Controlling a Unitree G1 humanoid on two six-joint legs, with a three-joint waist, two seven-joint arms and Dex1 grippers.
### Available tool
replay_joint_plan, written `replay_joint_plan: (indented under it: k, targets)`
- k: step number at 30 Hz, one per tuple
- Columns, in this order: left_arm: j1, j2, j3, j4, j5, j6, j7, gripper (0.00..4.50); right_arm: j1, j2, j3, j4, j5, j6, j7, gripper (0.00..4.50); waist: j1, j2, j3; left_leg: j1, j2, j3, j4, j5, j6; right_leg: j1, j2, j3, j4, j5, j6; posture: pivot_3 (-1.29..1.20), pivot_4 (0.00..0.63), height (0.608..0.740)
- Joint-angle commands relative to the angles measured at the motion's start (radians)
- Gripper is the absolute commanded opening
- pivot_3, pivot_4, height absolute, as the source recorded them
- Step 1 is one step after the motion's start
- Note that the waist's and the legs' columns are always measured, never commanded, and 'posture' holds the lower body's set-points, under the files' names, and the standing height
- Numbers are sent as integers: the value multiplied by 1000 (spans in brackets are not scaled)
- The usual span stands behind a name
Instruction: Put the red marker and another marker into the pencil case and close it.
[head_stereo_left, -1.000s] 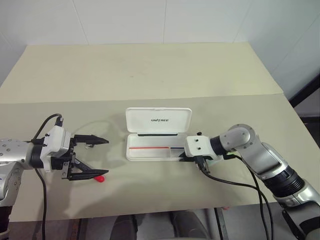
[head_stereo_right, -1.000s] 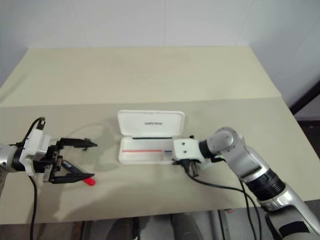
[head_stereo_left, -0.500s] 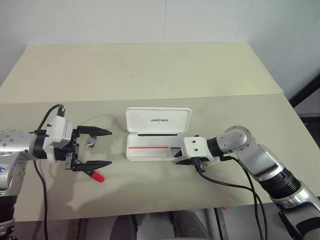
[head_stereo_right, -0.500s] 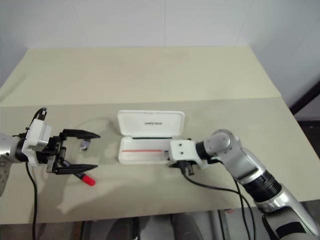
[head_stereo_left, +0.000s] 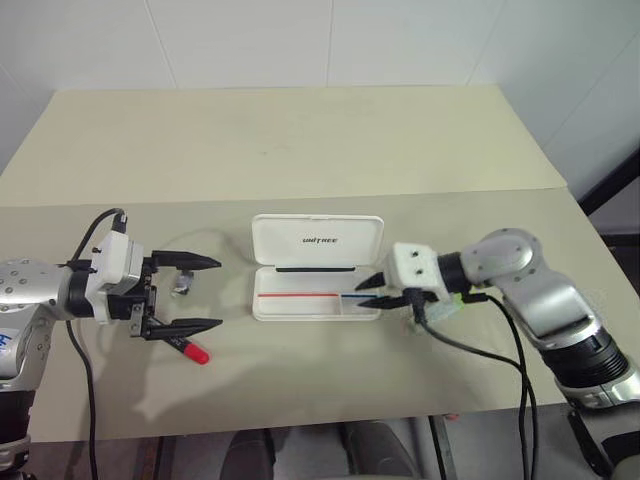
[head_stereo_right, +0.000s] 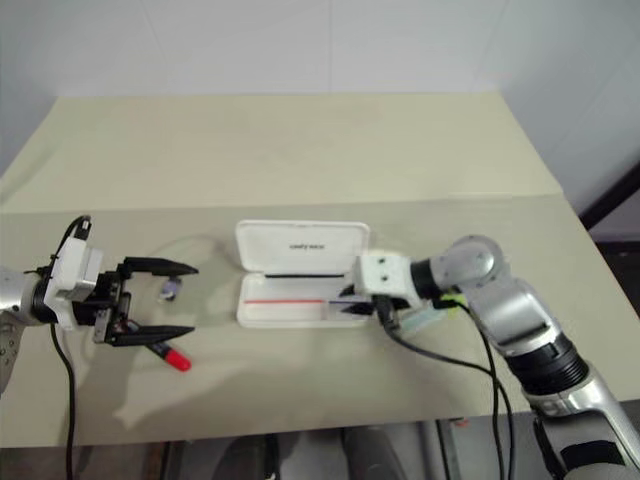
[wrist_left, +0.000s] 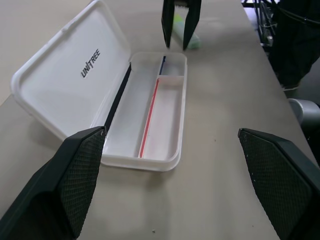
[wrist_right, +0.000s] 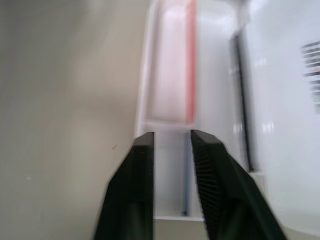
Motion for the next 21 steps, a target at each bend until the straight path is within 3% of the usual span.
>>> replay_joint_plan:
  k: [1, 7, 11, 18, 21]
  targets:
    - [-6, 30, 64, 20, 5, -18, 7, 4500, 2, 16, -106, 13, 105, -62, 16, 2309, -1, 0, 0, 0, 0, 0, 0, 0, 0, 0, 0, 0, 0, 0, 0, 0, 150, 740]
    - [22, 72, 113, 47, 17, -13, 0, 4500, 8, 88, -204, 64, 242, -155, 31, 4396, -3, 0, 0, 0, 0, 0, 0, 0, 0, 0, 0, 0, 0, 0, 0, 0, 150, 740]
    - [59, 79, 140, -12, -2, 23, 5, 4500, -13, 107, -227, 97, 287, -164, 31, 4476, -1, 0, 0, 0, 0, 0, 0, 0, 0, 1, 0, 0, 0, 0, 0, 0, 150, 740]
    - [142, 225, 206, 5, 16, 22, -161, 4500, -66, 139, -181, 212, 255, -237, 69, 4476, -5, 0, 0, 0, 1, 1, -1, 0, 0, 0, 0, 0, 0, 0, 0, 0, 150, 740]
    - [158, 250, 234, 21, 48, 54, -126, 4500, -77, 168, -162, 236, 244, -268, 69, 4476, -5, 0, 0, 1, 0, 1, -1, 0, 0, 0, 0, 0, 0, 0, -1, 0, 150, 740]
